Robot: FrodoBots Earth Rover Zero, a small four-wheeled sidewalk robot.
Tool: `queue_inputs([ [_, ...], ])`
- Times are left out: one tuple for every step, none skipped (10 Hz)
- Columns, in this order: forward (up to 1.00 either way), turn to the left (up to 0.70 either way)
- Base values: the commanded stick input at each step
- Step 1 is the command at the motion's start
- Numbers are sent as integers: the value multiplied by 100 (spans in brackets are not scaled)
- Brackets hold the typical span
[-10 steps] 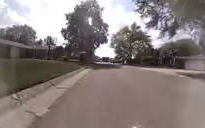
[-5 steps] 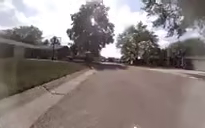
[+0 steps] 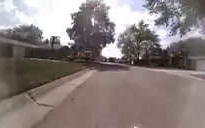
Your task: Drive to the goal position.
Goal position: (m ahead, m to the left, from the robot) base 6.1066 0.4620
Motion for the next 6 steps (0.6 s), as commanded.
queue_inputs([
  [100, 0],
  [100, 0],
  [100, 0],
  [100, 0],
  [100, 0],
  [100, 0],
])
